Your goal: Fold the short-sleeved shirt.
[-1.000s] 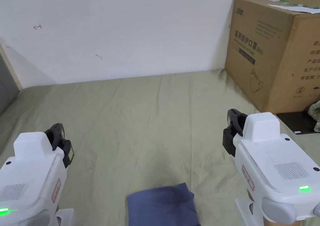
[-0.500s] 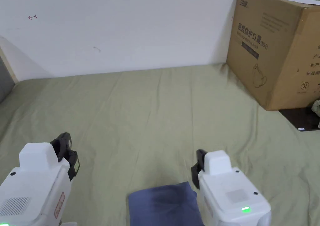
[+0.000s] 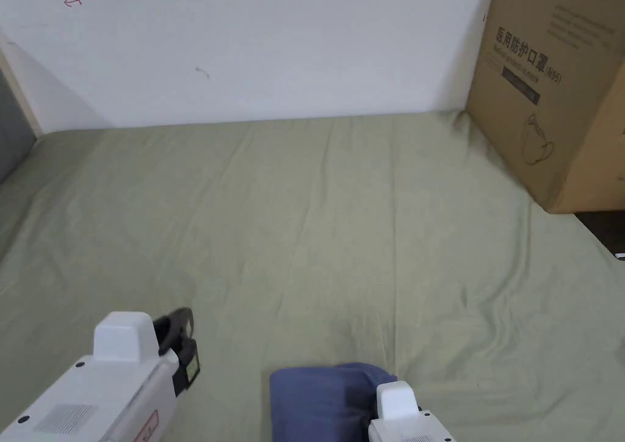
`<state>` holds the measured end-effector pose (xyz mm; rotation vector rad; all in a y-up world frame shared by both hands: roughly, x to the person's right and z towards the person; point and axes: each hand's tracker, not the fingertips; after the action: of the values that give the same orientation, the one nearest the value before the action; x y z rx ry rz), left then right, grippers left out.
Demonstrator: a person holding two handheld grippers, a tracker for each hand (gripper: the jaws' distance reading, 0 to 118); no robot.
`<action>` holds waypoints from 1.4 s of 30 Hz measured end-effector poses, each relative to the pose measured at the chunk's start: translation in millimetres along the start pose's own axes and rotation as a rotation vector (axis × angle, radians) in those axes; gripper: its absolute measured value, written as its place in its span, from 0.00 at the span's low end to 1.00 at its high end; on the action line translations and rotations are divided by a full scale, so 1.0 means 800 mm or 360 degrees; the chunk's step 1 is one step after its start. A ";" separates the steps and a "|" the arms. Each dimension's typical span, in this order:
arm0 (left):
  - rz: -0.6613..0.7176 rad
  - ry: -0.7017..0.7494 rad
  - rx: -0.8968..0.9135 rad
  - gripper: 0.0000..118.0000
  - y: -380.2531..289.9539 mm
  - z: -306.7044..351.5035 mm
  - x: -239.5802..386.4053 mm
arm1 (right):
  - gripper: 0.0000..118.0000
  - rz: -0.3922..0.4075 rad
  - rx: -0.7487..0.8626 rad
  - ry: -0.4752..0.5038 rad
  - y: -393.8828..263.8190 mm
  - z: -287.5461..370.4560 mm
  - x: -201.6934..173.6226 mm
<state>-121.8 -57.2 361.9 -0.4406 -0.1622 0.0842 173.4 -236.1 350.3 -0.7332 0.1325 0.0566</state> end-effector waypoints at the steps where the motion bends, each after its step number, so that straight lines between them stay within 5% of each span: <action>1: 0.0075 -0.0048 -0.0062 0.00 -0.007 -0.009 -0.001 | 0.00 0.0024 -0.0001 0.0005 0.002 0.000 0.002; 4: 0.0293 -0.0178 -0.0357 0.22 -0.033 -0.045 -0.003 | 0.00 0.0098 0.0008 0.0001 0.002 0.003 0.000; 7: 0.0418 -0.0318 -0.0660 0.80 -0.068 -0.083 0.000 | 0.00 0.0088 0.0012 0.0002 0.001 0.004 0.001; 8: 0.0437 -0.0340 -0.0731 0.94 -0.078 -0.094 0.004 | 0.00 0.0081 0.0010 0.0006 0.001 0.004 0.001; 9: 0.0480 -0.0354 -0.0783 0.96 -0.090 -0.104 0.007 | 0.00 0.0073 0.0008 0.0012 0.001 0.005 0.002; 14: 0.0658 -0.0430 -0.0933 0.93 -0.118 -0.145 0.011 | 0.00 0.0059 0.0004 0.0028 0.002 0.006 0.005; 21: 0.0649 -0.0513 -0.1002 0.28 -0.137 -0.163 0.030 | 0.00 0.0016 -0.0003 0.0055 0.004 0.007 0.010; 30: 0.0541 -0.0543 -0.0901 0.16 -0.098 -0.147 0.009 | 0.00 -0.0308 0.0181 0.0178 0.037 0.056 0.053; 42: 0.0322 -0.0078 -0.0845 0.16 -0.023 -0.122 -0.204 | 0.00 -0.0243 0.0608 -0.0035 0.113 0.167 0.116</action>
<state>-264.5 -133.8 260.4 -0.9849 -0.1879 0.2534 269.8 -78.9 375.1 -0.3593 0.0633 -0.1043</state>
